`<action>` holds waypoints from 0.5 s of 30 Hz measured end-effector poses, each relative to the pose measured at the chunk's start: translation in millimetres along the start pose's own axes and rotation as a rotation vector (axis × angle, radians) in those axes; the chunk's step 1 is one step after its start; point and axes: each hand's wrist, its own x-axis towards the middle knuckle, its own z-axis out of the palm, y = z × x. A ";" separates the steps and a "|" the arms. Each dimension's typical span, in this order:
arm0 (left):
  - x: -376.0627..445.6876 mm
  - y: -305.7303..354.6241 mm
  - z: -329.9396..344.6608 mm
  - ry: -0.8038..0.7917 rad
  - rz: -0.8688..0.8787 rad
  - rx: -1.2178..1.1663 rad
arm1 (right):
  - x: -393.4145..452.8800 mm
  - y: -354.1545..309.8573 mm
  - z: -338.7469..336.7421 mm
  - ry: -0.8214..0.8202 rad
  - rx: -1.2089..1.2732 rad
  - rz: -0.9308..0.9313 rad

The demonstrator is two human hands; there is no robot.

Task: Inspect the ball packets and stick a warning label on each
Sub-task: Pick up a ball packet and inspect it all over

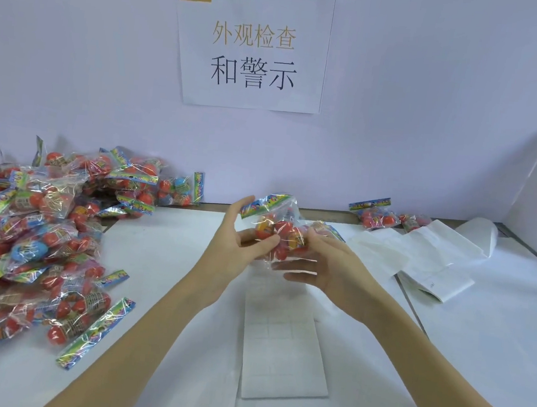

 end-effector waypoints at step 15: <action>6.8 -4.3 -6.0 0.178 0.073 -0.099 | 0.9 15.6 15.0 0.355 -0.659 -0.522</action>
